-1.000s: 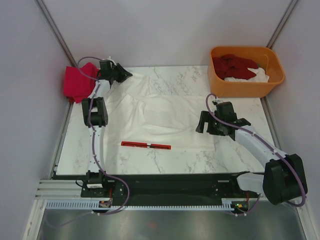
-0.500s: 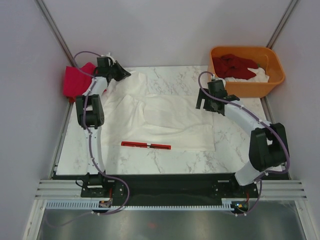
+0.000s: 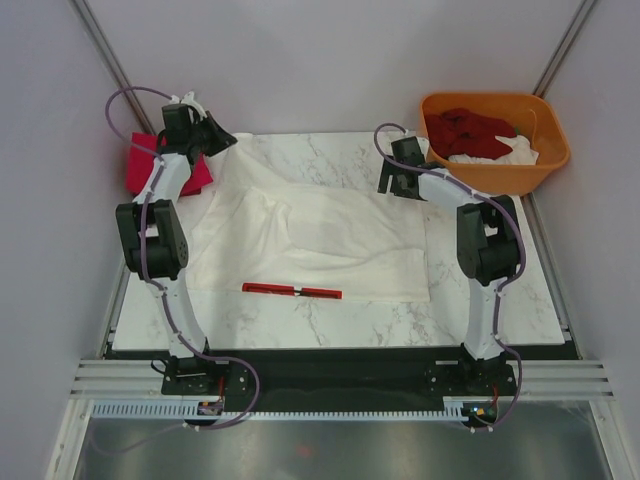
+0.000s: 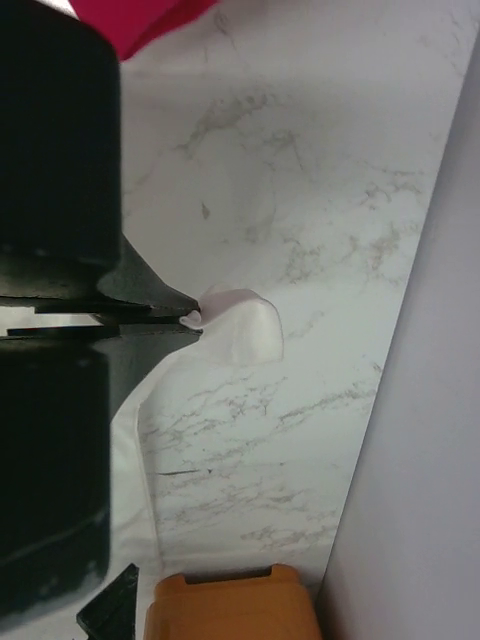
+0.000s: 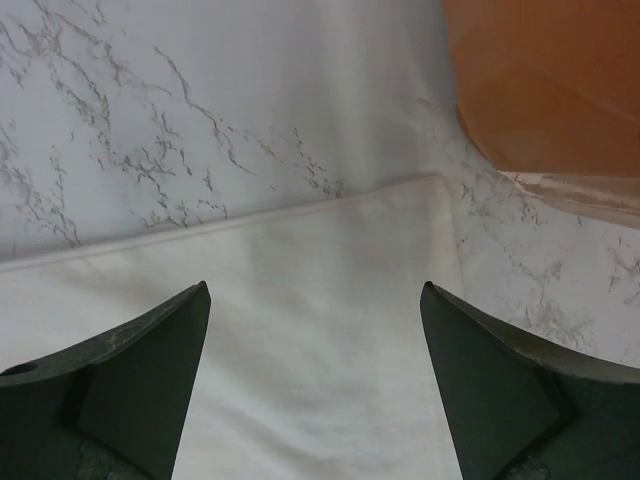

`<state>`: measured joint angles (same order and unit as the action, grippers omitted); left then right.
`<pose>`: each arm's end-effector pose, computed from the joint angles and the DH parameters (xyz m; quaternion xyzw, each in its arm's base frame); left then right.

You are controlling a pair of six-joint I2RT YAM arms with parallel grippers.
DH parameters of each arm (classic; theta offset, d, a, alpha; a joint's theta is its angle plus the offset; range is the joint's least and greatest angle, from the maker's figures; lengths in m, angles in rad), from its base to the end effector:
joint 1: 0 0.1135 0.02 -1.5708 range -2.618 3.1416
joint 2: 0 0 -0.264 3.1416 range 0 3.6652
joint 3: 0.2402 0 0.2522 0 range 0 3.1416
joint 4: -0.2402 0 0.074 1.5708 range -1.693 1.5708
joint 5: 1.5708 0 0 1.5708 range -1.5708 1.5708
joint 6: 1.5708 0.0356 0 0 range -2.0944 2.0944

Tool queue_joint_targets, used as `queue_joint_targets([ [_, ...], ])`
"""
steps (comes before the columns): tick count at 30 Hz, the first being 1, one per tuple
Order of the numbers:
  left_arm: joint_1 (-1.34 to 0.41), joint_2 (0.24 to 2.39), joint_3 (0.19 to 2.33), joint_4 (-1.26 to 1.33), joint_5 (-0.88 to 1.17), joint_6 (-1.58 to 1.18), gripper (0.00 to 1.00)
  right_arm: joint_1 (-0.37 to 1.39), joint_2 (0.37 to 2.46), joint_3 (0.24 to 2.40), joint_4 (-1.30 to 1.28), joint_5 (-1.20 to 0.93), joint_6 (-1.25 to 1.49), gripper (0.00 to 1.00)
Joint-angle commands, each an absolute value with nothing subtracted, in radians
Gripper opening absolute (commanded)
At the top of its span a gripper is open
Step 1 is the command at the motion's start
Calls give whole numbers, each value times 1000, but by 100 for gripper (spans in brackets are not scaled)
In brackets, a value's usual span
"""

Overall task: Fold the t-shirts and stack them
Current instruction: Fold the tshirt

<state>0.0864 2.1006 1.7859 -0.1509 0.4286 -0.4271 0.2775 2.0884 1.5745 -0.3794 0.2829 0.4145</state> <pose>0.4994 0.0284 0.2748 -0.1032 0.8328 -0.2653 0.4748 0.4463 0.1168 0.1905 0.1107 0.9284 -0.0135 0.3546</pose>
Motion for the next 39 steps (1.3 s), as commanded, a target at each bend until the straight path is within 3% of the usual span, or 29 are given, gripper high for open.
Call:
queue_joint_targets([
  [1,127,2019,1755,-175,368,-342,2,278,2105,1664,-371,296,400,95],
  [18,187,1961,1749,-285,170,-256,2,278,2295,1902,-445,265,373,91],
  [33,202,1986,1761,-285,264,-279,2,278,2523,2177,-538,180,368,84],
  [37,199,1994,1763,-284,270,-290,2,284,2528,2162,-551,181,377,68],
  [38,199,1999,1764,-284,275,-291,2,285,2530,2157,-551,183,376,61],
  [39,199,2000,1764,-284,279,-294,2,285,2528,2145,-549,183,376,47],
])
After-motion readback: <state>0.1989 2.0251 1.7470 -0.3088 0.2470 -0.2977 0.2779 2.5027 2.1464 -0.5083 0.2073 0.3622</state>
